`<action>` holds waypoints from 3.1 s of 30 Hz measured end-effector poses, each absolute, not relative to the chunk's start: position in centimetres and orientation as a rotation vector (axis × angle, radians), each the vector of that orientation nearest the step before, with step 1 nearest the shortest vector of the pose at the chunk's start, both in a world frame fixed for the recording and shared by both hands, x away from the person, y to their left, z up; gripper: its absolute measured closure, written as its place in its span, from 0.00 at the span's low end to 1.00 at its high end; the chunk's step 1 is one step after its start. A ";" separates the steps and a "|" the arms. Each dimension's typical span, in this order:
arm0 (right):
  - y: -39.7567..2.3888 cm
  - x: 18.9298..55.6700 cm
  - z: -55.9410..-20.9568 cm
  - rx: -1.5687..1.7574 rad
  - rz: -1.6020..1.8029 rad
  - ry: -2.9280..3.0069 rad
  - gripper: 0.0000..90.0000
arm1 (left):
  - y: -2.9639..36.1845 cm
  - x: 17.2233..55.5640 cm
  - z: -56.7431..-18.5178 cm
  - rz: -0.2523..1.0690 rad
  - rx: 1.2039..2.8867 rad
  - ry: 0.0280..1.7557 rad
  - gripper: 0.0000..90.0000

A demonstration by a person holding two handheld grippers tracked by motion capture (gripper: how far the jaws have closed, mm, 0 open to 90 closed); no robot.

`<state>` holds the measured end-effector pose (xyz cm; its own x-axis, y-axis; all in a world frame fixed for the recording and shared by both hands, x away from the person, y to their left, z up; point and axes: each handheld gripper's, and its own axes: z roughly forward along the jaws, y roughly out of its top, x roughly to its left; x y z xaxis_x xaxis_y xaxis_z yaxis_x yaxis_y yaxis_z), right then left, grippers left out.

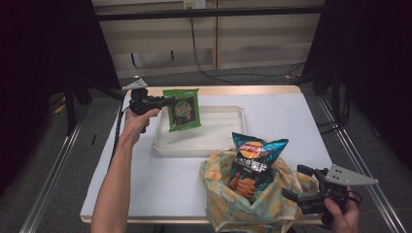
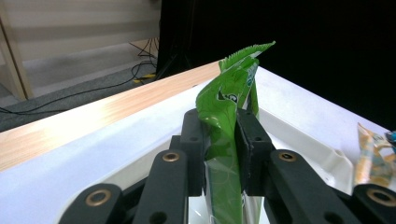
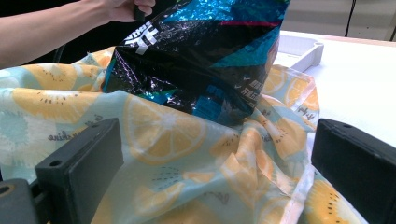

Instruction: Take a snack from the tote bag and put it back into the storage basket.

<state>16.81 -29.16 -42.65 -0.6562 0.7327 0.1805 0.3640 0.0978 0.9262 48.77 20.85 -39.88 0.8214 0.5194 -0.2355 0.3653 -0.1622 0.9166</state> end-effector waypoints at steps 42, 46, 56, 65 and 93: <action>-28.8 16.8 -42.8 1.048 1.589 2.088 0.02 | 21.1 51.8 -44.3 0.204 1.836 0.923 0.54; -28.7 16.8 -42.8 1.046 1.594 2.091 0.02 | 21.1 51.7 -44.1 0.224 1.814 0.946 0.44; -28.6 16.8 -42.8 1.031 1.603 2.105 0.02 | 22.1 51.4 -43.7 0.229 1.798 0.989 0.31; -28.9 16.8 -42.8 1.052 1.600 2.084 0.02 | 23.1 50.4 -42.1 0.280 1.764 0.996 0.23; -29.1 16.9 -42.7 1.058 1.582 2.089 0.02 | 16.3 46.6 -45.6 0.032 2.042 0.759 1.00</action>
